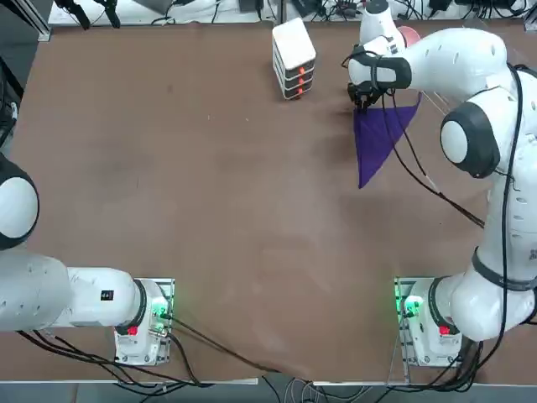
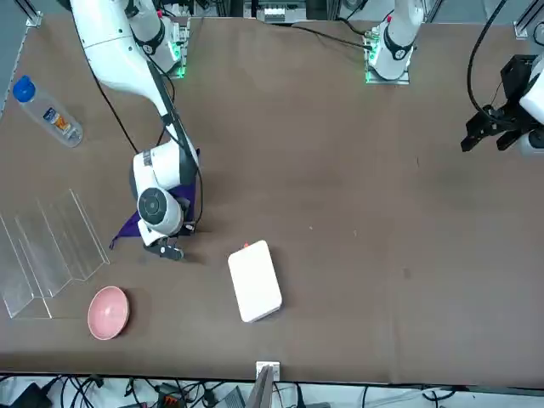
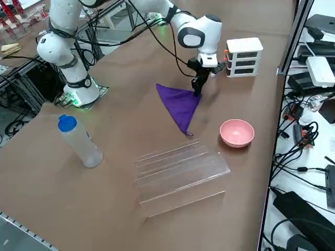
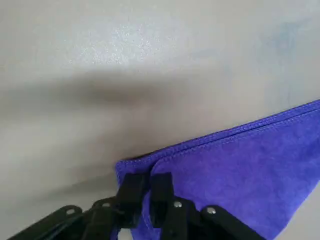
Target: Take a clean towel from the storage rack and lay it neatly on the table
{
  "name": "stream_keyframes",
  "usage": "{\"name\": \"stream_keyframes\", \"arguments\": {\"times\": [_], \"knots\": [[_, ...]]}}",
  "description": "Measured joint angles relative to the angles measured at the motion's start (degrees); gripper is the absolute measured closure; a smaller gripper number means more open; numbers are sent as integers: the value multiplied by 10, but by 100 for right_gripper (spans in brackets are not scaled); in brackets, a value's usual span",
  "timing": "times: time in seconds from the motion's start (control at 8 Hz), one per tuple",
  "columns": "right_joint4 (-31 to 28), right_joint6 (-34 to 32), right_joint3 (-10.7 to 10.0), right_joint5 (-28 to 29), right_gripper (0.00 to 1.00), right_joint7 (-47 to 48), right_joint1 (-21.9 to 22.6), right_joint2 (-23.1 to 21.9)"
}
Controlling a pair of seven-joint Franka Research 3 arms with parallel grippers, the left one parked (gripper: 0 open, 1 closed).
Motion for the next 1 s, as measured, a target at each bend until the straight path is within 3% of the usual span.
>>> {"name": "stream_keyframes", "arguments": {"times": [0.12, 0.5, 0.75, 1.0], "knots": [[0, -2, 0, 0, 97, 0, 0, -2], [2, -45, -2, -3, 98, -4, -4, -24], [2, -140, -6, -9, 98, -34, -13, -49], [-3, -218, -25, -21, 98, -79, -19, -55]]}}
